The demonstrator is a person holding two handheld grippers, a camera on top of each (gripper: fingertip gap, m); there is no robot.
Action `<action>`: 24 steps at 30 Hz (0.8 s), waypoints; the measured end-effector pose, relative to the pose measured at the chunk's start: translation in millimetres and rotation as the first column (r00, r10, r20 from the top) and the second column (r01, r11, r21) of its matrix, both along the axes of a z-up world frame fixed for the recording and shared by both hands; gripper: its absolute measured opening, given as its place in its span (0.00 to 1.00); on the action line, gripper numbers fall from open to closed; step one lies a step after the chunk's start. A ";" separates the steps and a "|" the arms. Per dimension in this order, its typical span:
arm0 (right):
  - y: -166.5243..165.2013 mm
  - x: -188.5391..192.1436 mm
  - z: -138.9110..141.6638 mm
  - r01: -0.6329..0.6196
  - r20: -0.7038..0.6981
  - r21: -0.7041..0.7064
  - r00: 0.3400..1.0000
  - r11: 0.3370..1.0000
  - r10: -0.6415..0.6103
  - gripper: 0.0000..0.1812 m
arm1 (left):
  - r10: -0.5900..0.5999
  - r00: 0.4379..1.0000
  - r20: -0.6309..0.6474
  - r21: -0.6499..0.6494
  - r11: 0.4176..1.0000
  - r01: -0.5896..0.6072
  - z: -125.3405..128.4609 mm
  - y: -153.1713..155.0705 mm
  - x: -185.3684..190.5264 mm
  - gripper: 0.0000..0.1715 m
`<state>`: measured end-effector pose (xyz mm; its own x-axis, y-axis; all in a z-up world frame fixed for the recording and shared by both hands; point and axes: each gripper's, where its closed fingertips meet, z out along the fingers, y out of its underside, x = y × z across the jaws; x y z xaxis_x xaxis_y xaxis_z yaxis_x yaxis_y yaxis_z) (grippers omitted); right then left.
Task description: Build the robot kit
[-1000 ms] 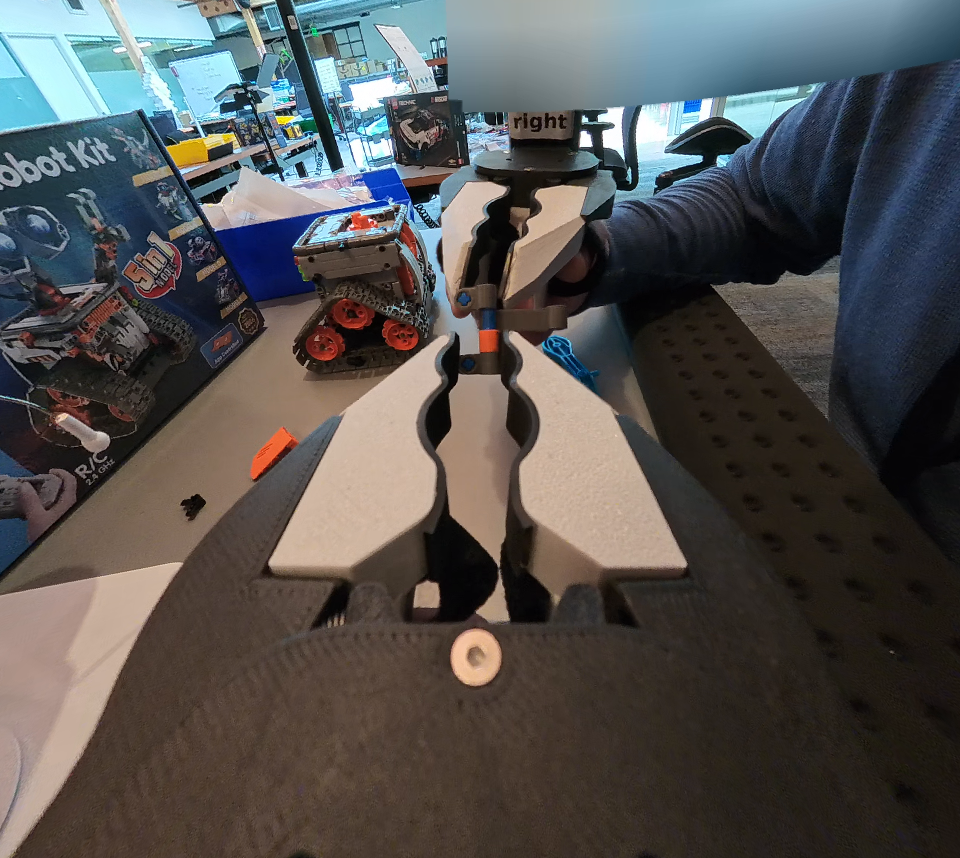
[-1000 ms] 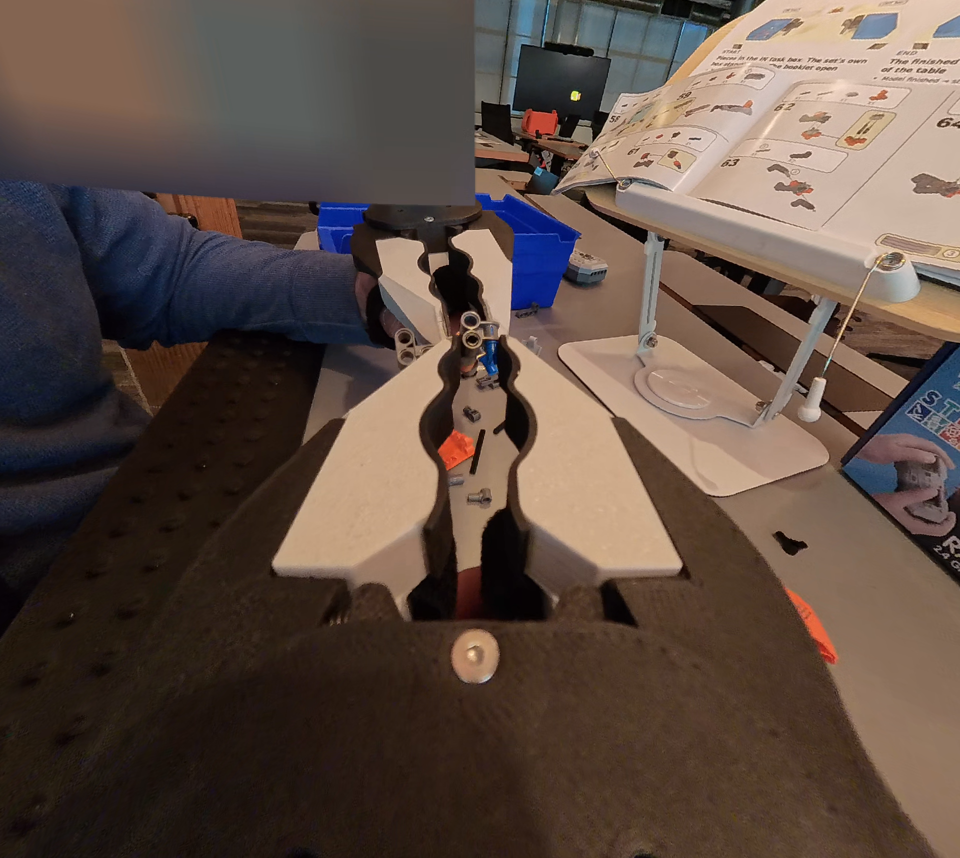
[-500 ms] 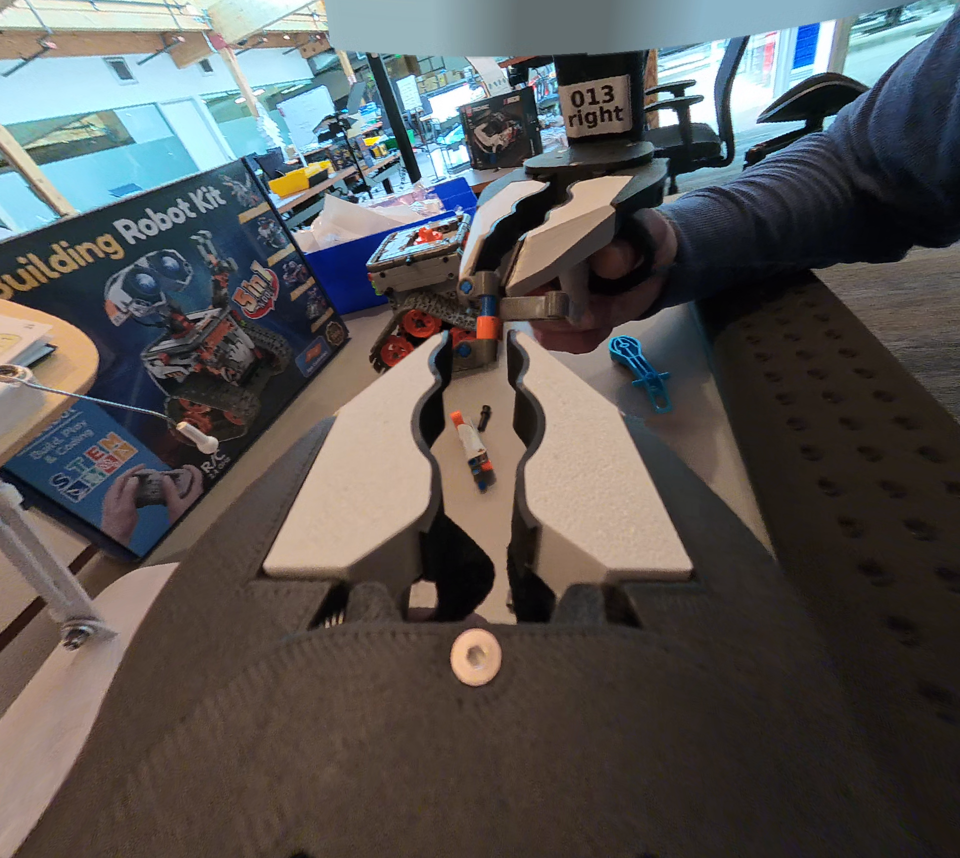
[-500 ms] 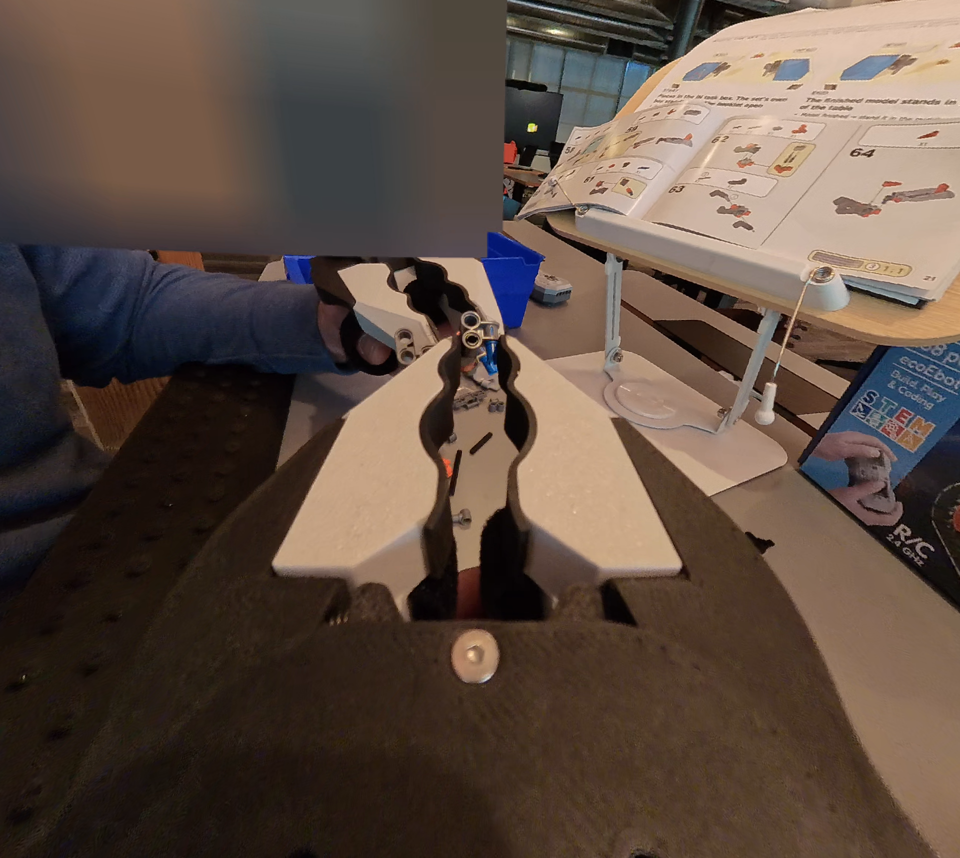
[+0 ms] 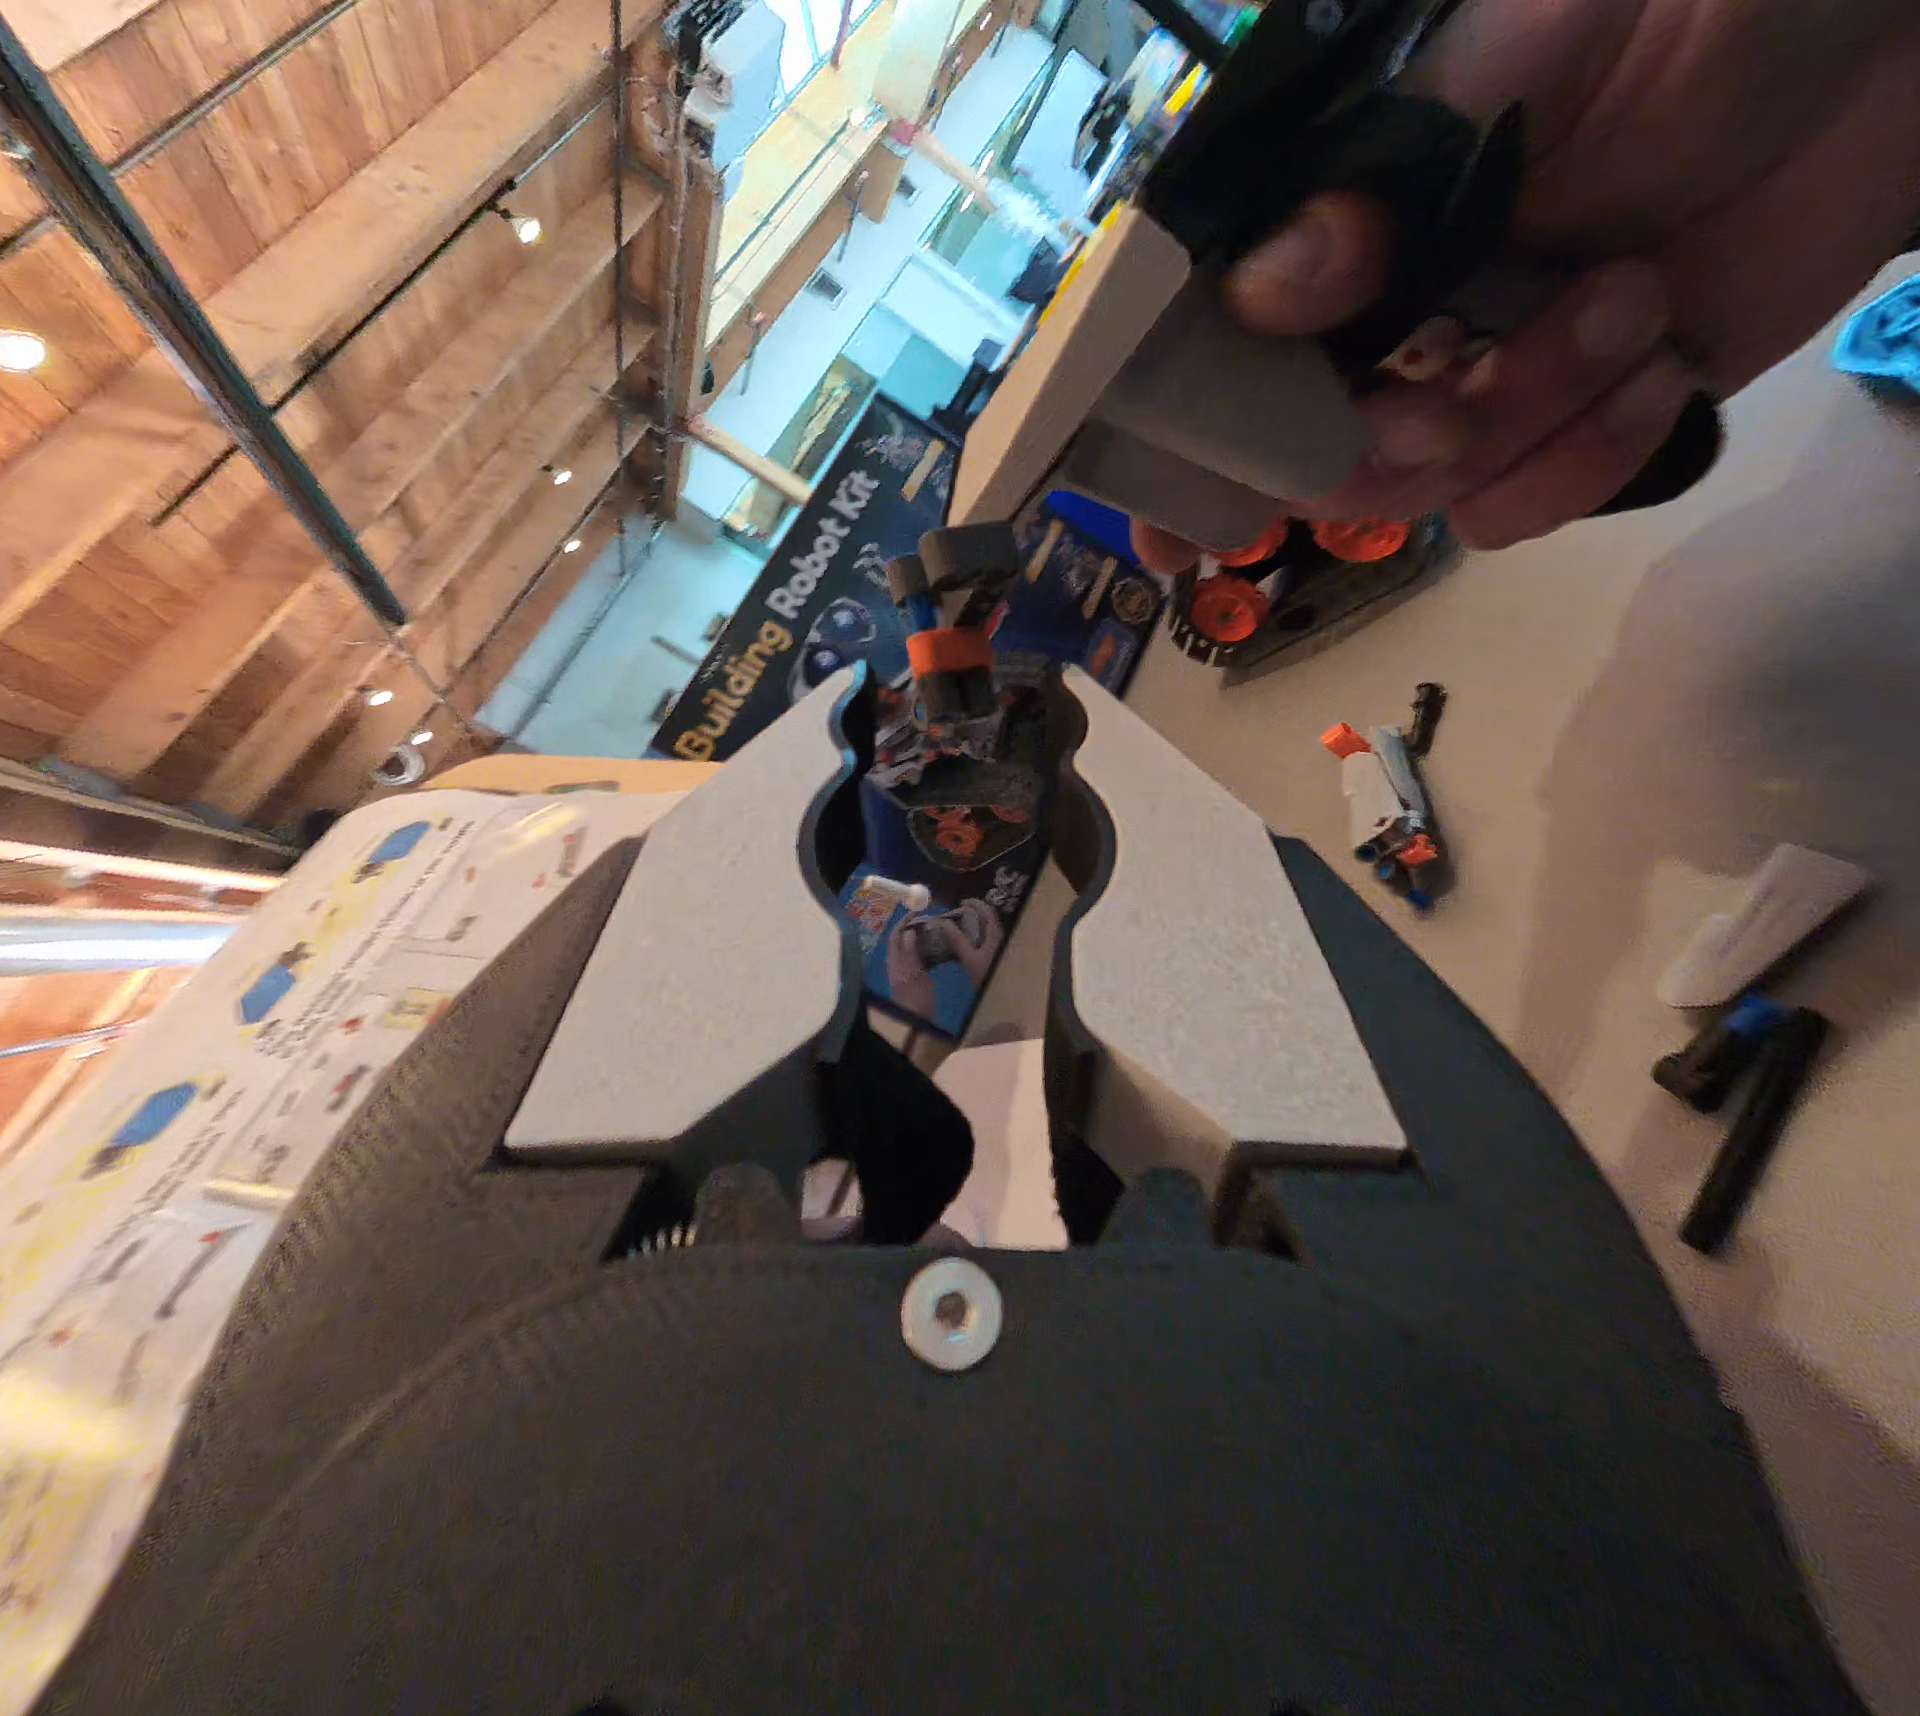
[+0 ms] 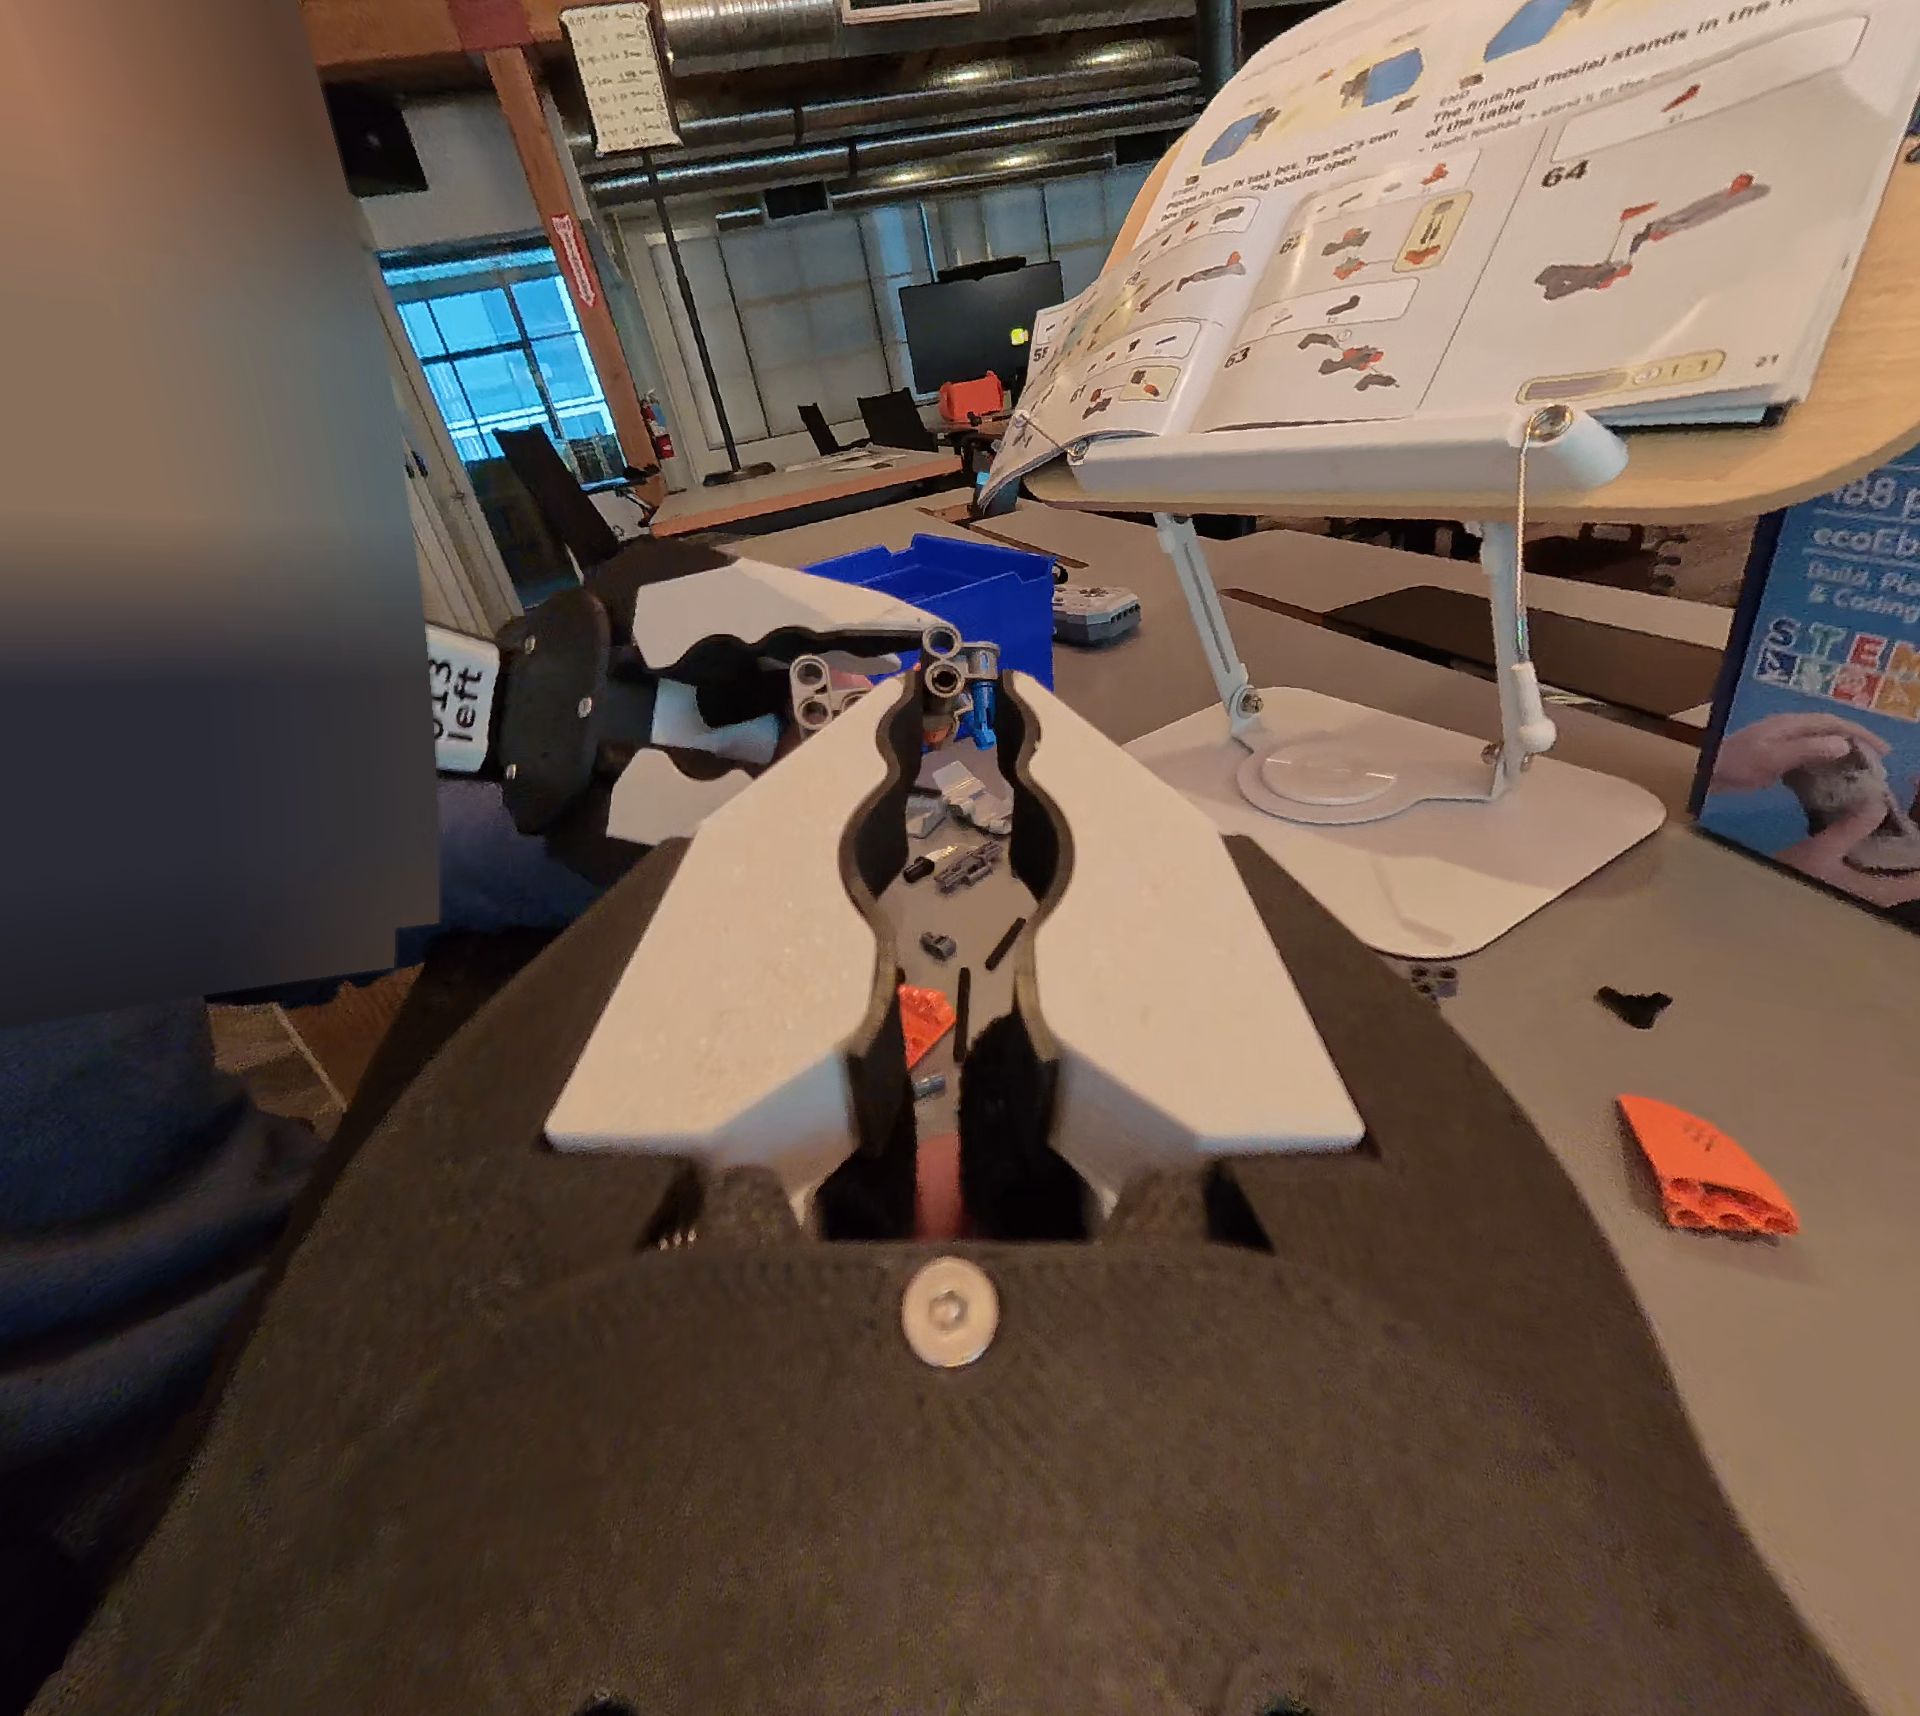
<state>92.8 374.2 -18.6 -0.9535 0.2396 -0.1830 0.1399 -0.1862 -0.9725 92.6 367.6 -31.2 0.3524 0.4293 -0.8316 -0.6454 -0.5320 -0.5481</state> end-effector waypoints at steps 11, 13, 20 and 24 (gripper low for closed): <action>-4.7 2.0 -0.9 -0.022 0.078 -0.040 0.997 0.999 0.025 0.06 | 0.091 0.993 -0.073 -0.030 0.995 -0.093 2.2 -2.1 -7.0 0.07; -4.7 3.7 0.3 -0.026 0.068 -0.042 0.997 0.999 0.029 0.07 | 0.084 0.993 -0.080 -0.032 0.996 -0.087 3.3 -1.8 -5.1 0.07; -5.6 6.5 0.3 -0.025 0.028 -0.024 0.999 0.999 0.026 0.07 | 0.061 0.996 -0.069 -0.037 0.997 -0.064 3.2 -1.9 -1.9 0.07; -5.9 7.9 -2.4 -0.015 -0.036 0.021 0.999 1.000 0.015 0.07 | 0.029 1.000 -0.011 -0.024 0.999 -0.029 0.2 -1.7 -1.0 0.07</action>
